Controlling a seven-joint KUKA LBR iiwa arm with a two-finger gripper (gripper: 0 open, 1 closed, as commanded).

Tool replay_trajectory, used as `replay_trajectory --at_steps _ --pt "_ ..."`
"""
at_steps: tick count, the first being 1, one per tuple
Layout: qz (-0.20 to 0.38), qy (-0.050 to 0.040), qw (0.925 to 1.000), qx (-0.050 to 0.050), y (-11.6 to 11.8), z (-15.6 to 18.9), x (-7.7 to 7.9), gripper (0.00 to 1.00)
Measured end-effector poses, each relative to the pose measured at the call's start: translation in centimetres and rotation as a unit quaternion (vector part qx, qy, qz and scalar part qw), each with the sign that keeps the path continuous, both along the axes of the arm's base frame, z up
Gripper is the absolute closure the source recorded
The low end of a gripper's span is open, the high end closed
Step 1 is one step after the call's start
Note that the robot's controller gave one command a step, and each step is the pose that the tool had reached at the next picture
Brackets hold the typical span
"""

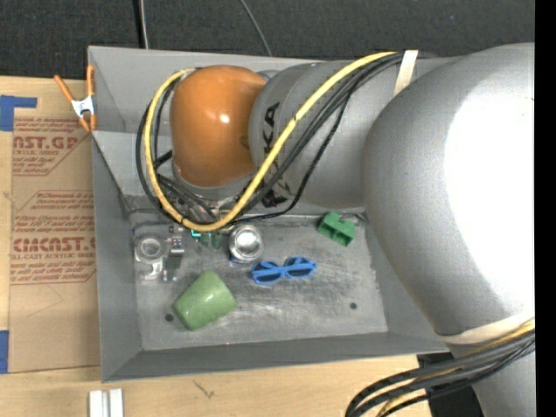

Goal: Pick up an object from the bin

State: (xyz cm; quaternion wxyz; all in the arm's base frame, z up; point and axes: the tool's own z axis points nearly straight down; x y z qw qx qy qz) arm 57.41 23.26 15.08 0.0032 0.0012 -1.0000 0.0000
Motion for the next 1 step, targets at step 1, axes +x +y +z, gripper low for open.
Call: replay_trajectory --at_steps 1 --pt "0.212 -0.0092 0.9773 0.002 -3.81 -7.71 -5.12 0.00"
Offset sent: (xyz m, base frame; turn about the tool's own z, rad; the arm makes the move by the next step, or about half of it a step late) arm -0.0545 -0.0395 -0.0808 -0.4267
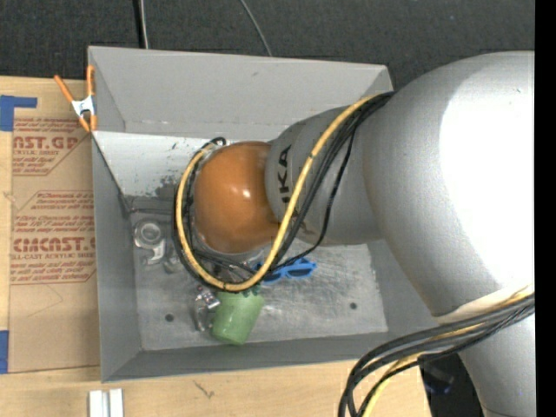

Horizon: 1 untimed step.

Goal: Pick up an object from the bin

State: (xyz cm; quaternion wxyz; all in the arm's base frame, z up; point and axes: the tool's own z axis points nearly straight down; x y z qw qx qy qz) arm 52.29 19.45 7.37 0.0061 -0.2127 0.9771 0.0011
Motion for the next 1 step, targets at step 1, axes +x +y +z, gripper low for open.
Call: replay_trajectory --at_steps 1 --pt "0.207 0.0054 0.9782 -0.004 -10.43 2.61 -1.24 0.00"
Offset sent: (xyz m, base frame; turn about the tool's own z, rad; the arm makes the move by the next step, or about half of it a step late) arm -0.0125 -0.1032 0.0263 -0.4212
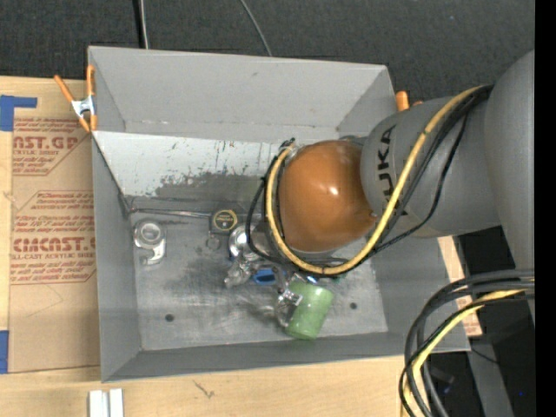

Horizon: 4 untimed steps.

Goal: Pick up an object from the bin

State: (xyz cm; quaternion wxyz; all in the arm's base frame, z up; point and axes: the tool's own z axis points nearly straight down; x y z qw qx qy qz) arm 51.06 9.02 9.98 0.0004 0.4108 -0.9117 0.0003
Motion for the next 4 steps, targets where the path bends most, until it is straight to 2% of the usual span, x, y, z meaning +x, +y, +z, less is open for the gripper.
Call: replay_trajectory --at_steps 1,2,3,4 --pt "0.064 -0.0014 0.9980 0.000 -12.3 0.0 2.4 0.00" --pt "0.058 -0.0033 0.9983 0.000 -6.9 -2.7 7.1 0.00" --pt "-0.063 -0.0043 0.9980 0.000 -3.3 -2.5 7.9 0.00" --pt "-0.064 -0.0100 0.9979 0.004 -3.1 -2.2 8.2 1.00"
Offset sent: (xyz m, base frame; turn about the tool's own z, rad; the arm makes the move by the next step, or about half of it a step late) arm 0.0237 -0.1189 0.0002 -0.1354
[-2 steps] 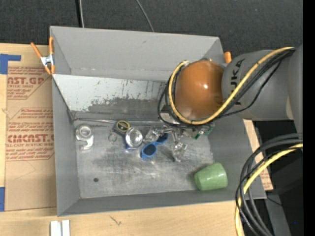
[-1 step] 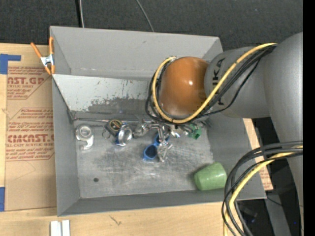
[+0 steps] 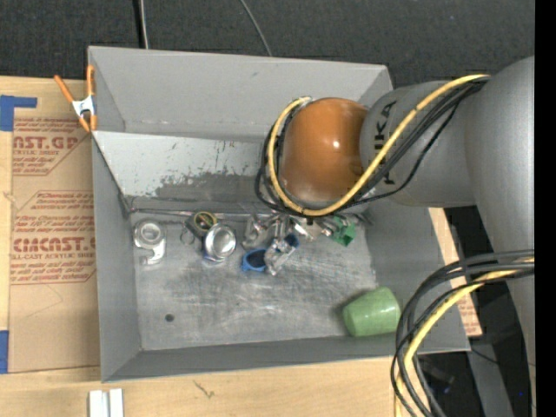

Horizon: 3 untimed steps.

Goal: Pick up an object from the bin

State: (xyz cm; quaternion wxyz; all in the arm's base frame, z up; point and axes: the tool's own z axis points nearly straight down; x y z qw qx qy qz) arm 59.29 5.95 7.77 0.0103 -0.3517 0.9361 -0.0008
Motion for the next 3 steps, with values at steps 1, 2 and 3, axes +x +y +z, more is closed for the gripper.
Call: replay_trajectory --at_steps 1,2,3 --pt "-0.001 0.0078 1.0000 -0.001 0.10 0.57 0.08 1.00" --pt "-0.002 0.0090 1.0000 -0.001 0.20 0.74 0.10 1.00" --pt "-0.002 0.0086 1.0000 -0.001 0.28 1.53 0.15 1.00"
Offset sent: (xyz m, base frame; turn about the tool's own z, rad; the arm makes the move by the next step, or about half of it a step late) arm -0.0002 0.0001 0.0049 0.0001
